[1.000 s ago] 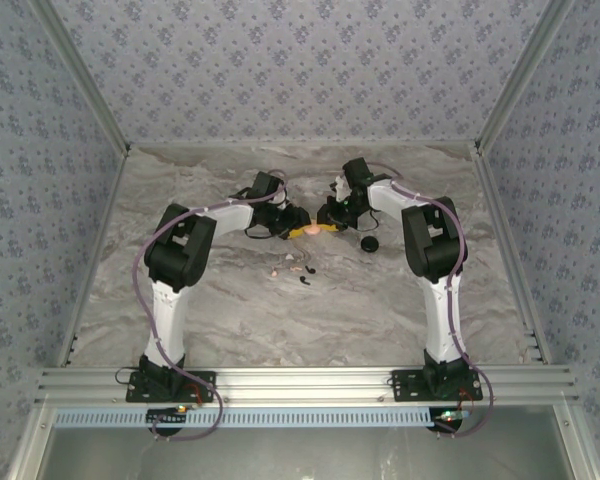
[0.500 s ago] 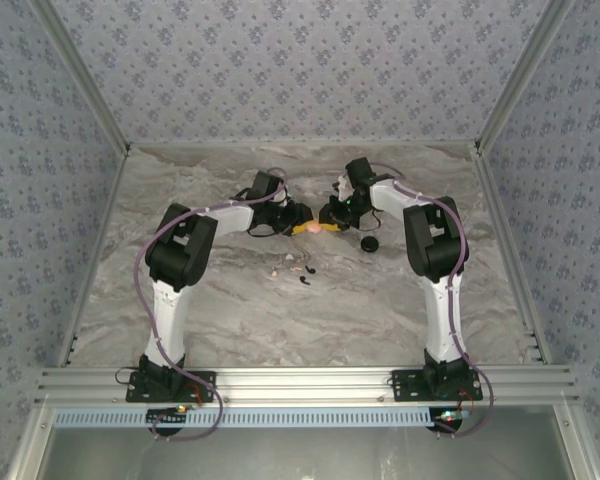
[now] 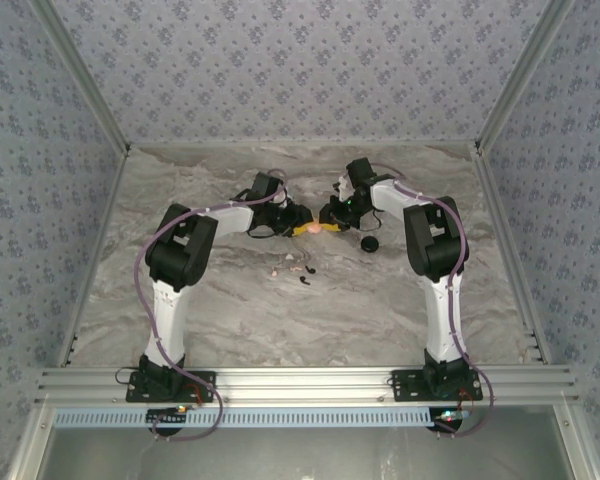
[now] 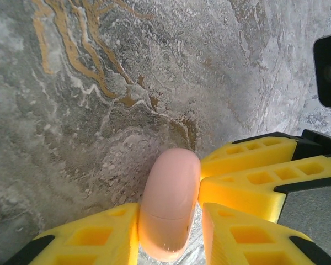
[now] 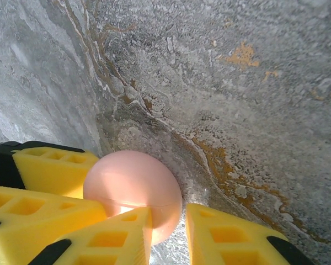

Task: Insert the wireless bluetooth earbuds into the charging case

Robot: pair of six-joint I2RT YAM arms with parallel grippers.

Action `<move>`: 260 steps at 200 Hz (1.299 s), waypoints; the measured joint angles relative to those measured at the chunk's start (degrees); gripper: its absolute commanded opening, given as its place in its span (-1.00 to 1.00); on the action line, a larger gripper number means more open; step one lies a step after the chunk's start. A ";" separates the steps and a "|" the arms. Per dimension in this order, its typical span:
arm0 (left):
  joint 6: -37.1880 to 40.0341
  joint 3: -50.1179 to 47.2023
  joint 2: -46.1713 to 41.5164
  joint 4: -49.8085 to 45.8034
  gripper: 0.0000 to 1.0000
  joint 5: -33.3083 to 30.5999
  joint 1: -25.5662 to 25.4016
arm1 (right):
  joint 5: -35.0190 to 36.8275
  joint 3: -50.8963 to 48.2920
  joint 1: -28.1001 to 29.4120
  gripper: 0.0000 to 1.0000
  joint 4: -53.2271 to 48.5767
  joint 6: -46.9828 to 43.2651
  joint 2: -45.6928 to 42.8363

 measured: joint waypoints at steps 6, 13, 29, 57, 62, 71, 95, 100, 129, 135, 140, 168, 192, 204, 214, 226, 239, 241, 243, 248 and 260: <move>0.00 0.00 0.00 0.02 -0.31 0.13 0.00 | -0.04 0.00 -0.04 -0.51 0.02 0.00 0.00; 0.00 0.00 0.00 0.11 -0.30 0.22 -0.02 | -0.04 0.00 -0.09 -0.51 0.00 0.00 0.00; 0.00 0.00 0.04 0.35 -0.30 0.28 -0.04 | -0.24 0.00 -0.09 -0.51 0.02 0.00 0.09; -0.20 0.00 0.39 1.01 -0.32 0.52 -0.15 | -0.85 0.00 -0.09 -0.50 0.02 0.02 0.31; -0.26 0.00 0.55 1.20 -0.32 0.57 -0.24 | -0.94 0.00 -0.09 -0.50 0.04 0.02 0.33; -0.55 0.00 0.83 1.40 -0.40 0.61 -0.35 | -1.11 0.00 -0.09 -0.50 0.04 0.02 0.35; -0.76 0.00 1.31 1.70 -0.55 1.20 -0.42 | -1.25 0.00 -0.09 -0.47 0.13 0.04 0.37; -0.87 0.00 1.31 1.70 -0.60 1.31 -0.42 | -1.22 0.00 -0.15 -0.45 0.15 0.13 0.37; -0.39 -0.11 1.20 1.66 -0.67 1.33 -0.37 | -0.50 -0.57 -0.31 -0.37 0.39 0.17 0.04; -0.22 -0.24 1.09 1.57 -0.66 1.11 -0.37 | -0.13 -1.16 -0.44 -0.35 0.44 0.17 -0.39; 0.11 -0.37 0.85 1.38 -0.67 1.03 -0.35 | 0.11 -1.81 -0.50 -0.33 0.44 0.17 -0.92; 2.05 -2.95 -2.62 -0.13 -0.66 0.02 0.15 | 0.83 -5.35 -1.73 -0.25 0.09 -0.04 -5.38; 4.66 -4.57 -8.15 -1.16 -0.67 0.11 1.53 | 0.72 -7.17 -3.82 -0.17 0.04 -1.16 -12.07; 6.05 -5.14 -11.82 -1.44 -0.66 0.35 2.40 | -0.07 -7.61 -4.85 -0.12 0.33 -2.05 -15.80; 7.17 -5.66 -15.06 -1.27 -0.67 0.96 3.10 | -1.09 -8.02 -5.70 -0.10 1.03 -2.73 -18.78; 8.44 -6.40 -19.12 -0.55 -0.66 2.16 4.07 | -2.84 -8.63 -6.51 -0.08 1.90 -3.43 -22.01; 9.70 -6.84 -22.73 0.28 -0.66 3.80 4.96 | -5.33 -9.31 -7.04 -0.04 2.89 -4.15 -24.81; 9.90 -6.91 -23.23 0.48 -0.66 4.11 5.05 | -5.73 -9.40 -7.08 -0.03 3.04 -4.26 -25.14; 10.05 -6.95 -23.74 0.68 -0.65 4.42 5.14 | -6.12 -9.46 -7.13 -0.03 3.17 -4.42 -25.49; 10.56 -7.08 -24.79 1.22 -0.65 5.20 5.35 | -7.17 -9.53 -7.13 -0.01 3.48 -4.61 -26.21; 11.89 -7.39 -27.26 2.25 -0.65 7.19 5.57 | -9.84 -9.55 -7.06 0.01 4.11 -5.18 -27.50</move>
